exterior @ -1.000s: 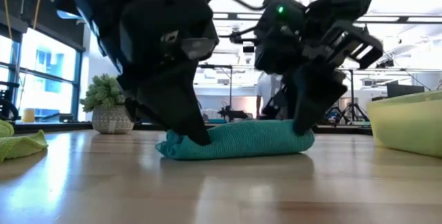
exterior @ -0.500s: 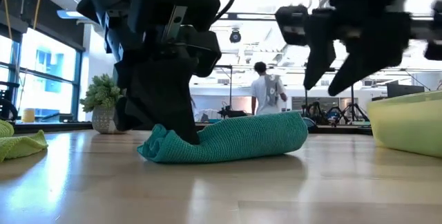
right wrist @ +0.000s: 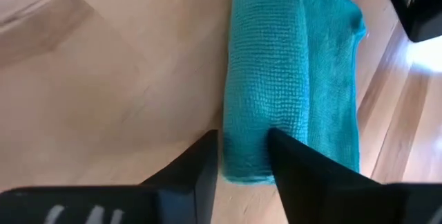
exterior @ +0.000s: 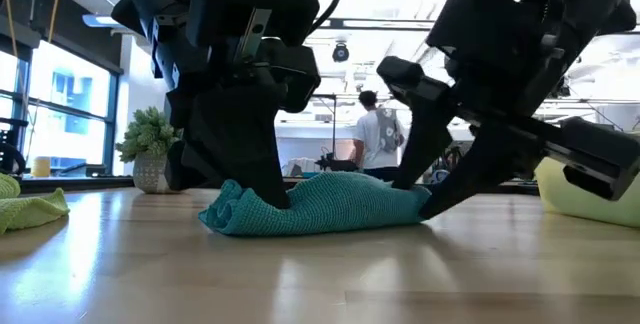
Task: Roll microfiber towels into tight, uniform cylinder then place into a basket
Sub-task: Roll the blue cloth
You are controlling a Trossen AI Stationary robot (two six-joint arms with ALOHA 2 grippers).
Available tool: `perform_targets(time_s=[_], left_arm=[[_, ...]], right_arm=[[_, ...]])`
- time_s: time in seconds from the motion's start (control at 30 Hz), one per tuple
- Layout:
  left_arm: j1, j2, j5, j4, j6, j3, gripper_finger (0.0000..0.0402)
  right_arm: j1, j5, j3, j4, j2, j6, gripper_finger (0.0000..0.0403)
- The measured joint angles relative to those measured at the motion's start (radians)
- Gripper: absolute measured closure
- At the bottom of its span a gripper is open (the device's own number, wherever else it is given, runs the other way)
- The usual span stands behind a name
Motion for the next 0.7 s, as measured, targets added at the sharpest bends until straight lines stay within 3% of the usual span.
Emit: perform_targets(time_s=[0.27, 0.4, 0.53, 0.7], left_arm=[[0.0, 0.0, 0.0, 0.004, 0.002, 0.0, 0.0389], [0.0, -0.004, 0.002, 0.006, 0.003, 0.0, 0.038], [0.0, -0.004, 0.019, 0.021, 0.003, 0.0, 0.0373], [0.001, -0.012, 0.047, 0.029, 0.003, 0.0, 0.036]], right_arm=[[-0.01, -0.009, 0.0, 0.033, 0.01, 0.027, 0.0208], [-0.039, -0.055, 0.003, 0.033, 0.022, 0.106, 0.0191], [-0.075, -0.133, 0.004, 0.014, 0.025, 0.2, 0.0207], [-0.122, -0.223, 0.006, -0.008, 0.029, 0.301, 0.0268]])
